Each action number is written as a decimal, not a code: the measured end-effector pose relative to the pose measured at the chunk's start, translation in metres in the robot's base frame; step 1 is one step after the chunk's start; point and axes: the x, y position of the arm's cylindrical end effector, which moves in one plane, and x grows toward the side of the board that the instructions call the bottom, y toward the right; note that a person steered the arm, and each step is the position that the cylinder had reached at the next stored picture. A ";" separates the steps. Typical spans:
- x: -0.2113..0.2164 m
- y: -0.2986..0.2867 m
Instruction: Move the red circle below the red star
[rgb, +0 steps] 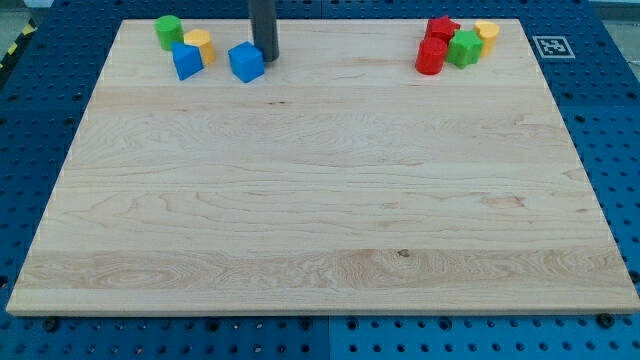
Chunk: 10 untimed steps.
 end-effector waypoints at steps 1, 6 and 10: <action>0.007 -0.015; 0.057 0.270; 0.037 0.434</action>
